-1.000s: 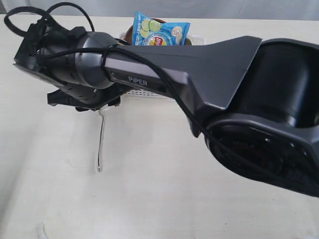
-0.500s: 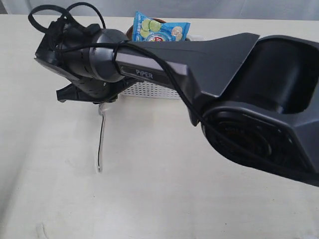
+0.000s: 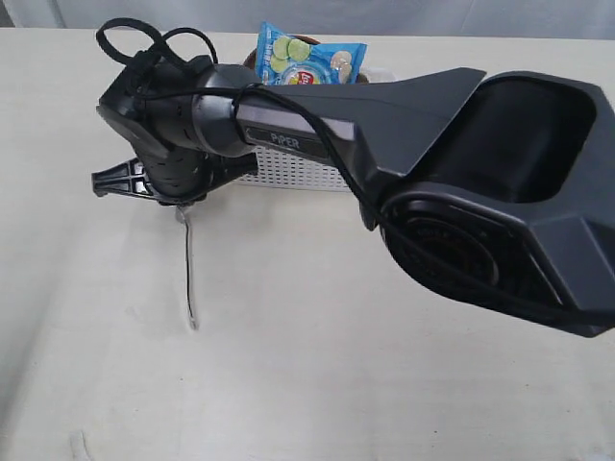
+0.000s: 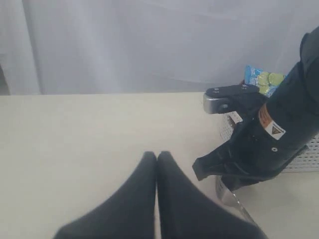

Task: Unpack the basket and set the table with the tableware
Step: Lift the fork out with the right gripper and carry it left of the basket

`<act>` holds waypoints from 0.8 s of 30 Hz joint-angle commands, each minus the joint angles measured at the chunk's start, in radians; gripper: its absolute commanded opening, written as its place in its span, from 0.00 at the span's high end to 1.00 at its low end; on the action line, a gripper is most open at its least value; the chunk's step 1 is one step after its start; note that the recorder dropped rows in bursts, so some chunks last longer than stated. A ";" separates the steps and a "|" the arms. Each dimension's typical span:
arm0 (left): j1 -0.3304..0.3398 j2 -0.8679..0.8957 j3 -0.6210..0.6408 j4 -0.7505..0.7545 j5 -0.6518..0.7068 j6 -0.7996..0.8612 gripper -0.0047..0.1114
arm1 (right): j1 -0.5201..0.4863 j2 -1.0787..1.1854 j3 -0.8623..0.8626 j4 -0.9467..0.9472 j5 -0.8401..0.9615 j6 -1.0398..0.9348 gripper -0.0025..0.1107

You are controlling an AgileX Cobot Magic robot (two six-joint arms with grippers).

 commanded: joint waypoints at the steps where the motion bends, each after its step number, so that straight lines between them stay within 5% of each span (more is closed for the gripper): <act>1: -0.001 -0.004 0.003 -0.003 -0.011 0.000 0.96 | 0.002 -0.039 -0.001 0.042 -0.071 -0.024 0.98; 20: -0.001 -0.004 0.003 -0.003 -0.011 0.000 0.96 | 0.002 -0.064 -0.001 0.272 0.086 -0.425 0.98; 21: -0.001 -0.004 0.003 -0.003 -0.011 0.000 0.96 | 0.002 -0.067 -0.001 0.292 0.090 -0.443 0.97; 24: -0.001 -0.004 0.003 -0.003 -0.011 0.000 0.96 | -0.004 -0.073 -0.001 0.299 0.151 -0.461 0.71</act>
